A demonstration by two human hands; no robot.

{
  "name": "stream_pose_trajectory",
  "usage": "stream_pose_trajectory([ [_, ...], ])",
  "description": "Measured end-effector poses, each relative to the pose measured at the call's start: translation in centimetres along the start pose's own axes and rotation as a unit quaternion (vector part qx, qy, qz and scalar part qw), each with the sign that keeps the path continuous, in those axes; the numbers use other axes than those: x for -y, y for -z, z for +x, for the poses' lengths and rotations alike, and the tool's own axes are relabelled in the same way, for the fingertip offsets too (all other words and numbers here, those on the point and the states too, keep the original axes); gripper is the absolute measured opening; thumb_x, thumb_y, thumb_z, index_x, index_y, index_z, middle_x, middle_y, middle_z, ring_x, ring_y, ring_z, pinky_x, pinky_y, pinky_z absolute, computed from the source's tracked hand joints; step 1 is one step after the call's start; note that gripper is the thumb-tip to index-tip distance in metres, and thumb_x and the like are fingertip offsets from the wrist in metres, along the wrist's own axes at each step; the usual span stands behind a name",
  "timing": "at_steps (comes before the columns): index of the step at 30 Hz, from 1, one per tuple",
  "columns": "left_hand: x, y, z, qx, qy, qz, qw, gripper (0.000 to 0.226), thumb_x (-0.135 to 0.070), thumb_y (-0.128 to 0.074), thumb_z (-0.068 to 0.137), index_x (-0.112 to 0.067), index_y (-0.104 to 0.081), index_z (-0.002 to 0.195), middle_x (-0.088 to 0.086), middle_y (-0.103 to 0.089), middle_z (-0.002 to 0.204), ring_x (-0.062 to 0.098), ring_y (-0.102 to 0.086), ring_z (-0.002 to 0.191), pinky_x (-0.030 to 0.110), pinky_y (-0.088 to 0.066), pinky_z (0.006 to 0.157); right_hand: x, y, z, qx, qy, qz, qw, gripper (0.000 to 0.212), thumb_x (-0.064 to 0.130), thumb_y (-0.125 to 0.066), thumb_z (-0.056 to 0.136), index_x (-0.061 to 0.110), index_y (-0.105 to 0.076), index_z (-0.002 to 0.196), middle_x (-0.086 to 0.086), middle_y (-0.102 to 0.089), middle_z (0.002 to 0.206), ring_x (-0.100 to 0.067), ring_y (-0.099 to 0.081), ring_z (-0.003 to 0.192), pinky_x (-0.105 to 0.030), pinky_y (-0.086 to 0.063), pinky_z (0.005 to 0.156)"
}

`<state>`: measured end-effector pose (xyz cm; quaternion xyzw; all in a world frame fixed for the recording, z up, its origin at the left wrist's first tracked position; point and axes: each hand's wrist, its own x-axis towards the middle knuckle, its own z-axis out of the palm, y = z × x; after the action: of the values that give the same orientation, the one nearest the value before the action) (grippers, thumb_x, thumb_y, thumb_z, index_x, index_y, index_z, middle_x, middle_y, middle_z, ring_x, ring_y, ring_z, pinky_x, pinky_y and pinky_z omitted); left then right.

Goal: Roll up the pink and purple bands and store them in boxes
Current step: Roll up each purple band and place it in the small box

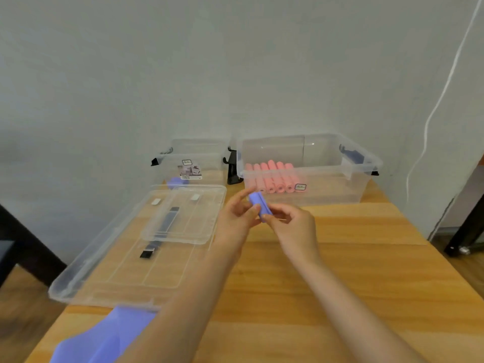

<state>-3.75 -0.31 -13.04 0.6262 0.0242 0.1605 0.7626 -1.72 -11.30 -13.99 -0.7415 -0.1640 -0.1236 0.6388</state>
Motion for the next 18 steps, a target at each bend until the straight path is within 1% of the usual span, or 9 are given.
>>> stream_pose_trajectory([
  [2, 0.1, 0.0, 3.1, -0.019, -0.013, 0.005, 1.000, 0.032, 0.006, -0.052, 0.089, -0.013, -0.059, 0.113, 0.015, -0.066, 0.093, 0.020, -0.065, 0.081, 0.028, -0.054, 0.068, -0.8, -1.3, 2.3, -0.009, 0.046, -0.014, 0.999, 0.028, 0.001, -0.072, 0.073, 0.015, -0.072, 0.098, 0.010, -0.067, 0.092, -0.003, -0.063, 0.084, -0.011, -0.048, 0.073],
  [5, 0.3, 0.4, 6.5, -0.036, 0.007, 0.021, 0.999, 0.031, 0.006, -0.051, 0.089, -0.018, -0.062, 0.105, 0.012, -0.067, 0.091, 0.021, -0.064, 0.080, 0.029, -0.053, 0.067, -2.2, -3.1, 5.1, -0.032, 0.071, -0.052, 0.996, 0.037, -0.003, -0.075, 0.069, 0.009, -0.070, 0.104, 0.020, -0.058, 0.094, -0.010, -0.063, 0.084, -0.012, -0.048, 0.077],
  [7, 0.0, 0.7, 7.9, -0.043, 0.018, 0.046, 0.998, 0.029, 0.005, -0.052, 0.089, -0.017, -0.061, 0.107, 0.011, -0.067, 0.092, 0.018, -0.065, 0.082, 0.026, -0.054, 0.069, -2.7, -4.3, 6.3, -0.053, 0.088, -0.088, 0.991, 0.035, -0.003, -0.073, 0.071, 0.006, -0.069, 0.105, 0.015, -0.058, 0.093, -0.009, -0.061, 0.082, -0.013, -0.048, 0.078],
  [9, -0.7, 1.1, 8.8, -0.070, 0.030, 0.088, 0.993, 0.028, 0.001, -0.057, 0.088, -0.021, -0.060, 0.105, 0.005, -0.068, 0.093, 0.012, -0.066, 0.083, 0.022, -0.054, 0.073, -2.5, -5.7, 7.1, -0.056, 0.093, -0.101, 0.989, 0.030, 0.003, -0.067, 0.075, 0.005, -0.069, 0.105, 0.007, -0.060, 0.094, -0.004, -0.058, 0.081, -0.009, -0.045, 0.077],
  [11, -1.8, 1.8, 9.4, -0.117, 0.044, 0.119, 0.985, 0.028, -0.003, -0.062, 0.085, -0.026, -0.059, 0.101, -0.001, -0.068, 0.092, 0.007, -0.066, 0.083, 0.021, -0.053, 0.074, -1.5, -7.3, 7.7, -0.038, 0.076, -0.103, 0.991, 0.027, 0.006, -0.061, 0.077, 0.003, -0.068, 0.104, 0.004, -0.060, 0.095, -0.003, -0.058, 0.083, -0.006, -0.042, 0.079],
  [14, -4.1, 3.3, 10.5, -0.178, 0.075, 0.123, 0.973, 0.026, -0.002, -0.064, 0.084, -0.021, -0.062, 0.100, 0.005, -0.068, 0.093, 0.014, -0.066, 0.086, 0.028, -0.054, 0.078, 0.7, -9.3, 9.2, -0.003, 0.055, -0.117, 0.992, 0.026, 0.004, -0.062, 0.075, 0.001, -0.069, 0.100, 0.003, -0.061, 0.094, 0.001, -0.055, 0.086, -0.001, -0.038, 0.080],
  [16, -5.9, 4.5, 11.7, -0.196, 0.095, 0.104, 0.970, 0.024, 0.001, -0.063, 0.084, -0.019, -0.063, 0.098, 0.008, -0.069, 0.090, 0.017, -0.067, 0.084, 0.032, -0.055, 0.077, 2.2, -10.1, 10.9, 0.029, 0.049, -0.140, 0.989, 0.025, 0.003, -0.065, 0.074, 0.001, -0.071, 0.098, 0.000, -0.064, 0.090, 0.002, -0.053, 0.083, 0.002, -0.036, 0.078],
  [17, -6.8, 5.1, 12.5, -0.200, 0.103, 0.104, 0.969, 0.023, 0.000, -0.061, 0.085, -0.019, -0.064, 0.096, 0.007, -0.069, 0.090, 0.015, -0.066, 0.083, 0.032, -0.055, 0.077, 2.8, -10.5, 12.0, 0.046, 0.046, -0.148, 0.987, 0.024, 0.002, -0.068, 0.073, 0.002, -0.071, 0.097, 0.000, -0.064, 0.089, 0.001, -0.053, 0.081, 0.001, -0.037, 0.077],
  [18, -7.6, 5.9, 13.3, -0.196, 0.110, 0.125, 0.966, 0.021, -0.002, -0.058, 0.087, -0.019, -0.065, 0.097, 0.004, -0.069, 0.091, 0.011, -0.066, 0.084, 0.029, -0.054, 0.078, 3.4, -10.7, 13.1, 0.062, 0.039, -0.149, 0.986, 0.024, -0.001, -0.070, 0.074, 0.003, -0.071, 0.098, 0.001, -0.064, 0.089, 0.000, -0.054, 0.081, 0.000, -0.038, 0.076],
])
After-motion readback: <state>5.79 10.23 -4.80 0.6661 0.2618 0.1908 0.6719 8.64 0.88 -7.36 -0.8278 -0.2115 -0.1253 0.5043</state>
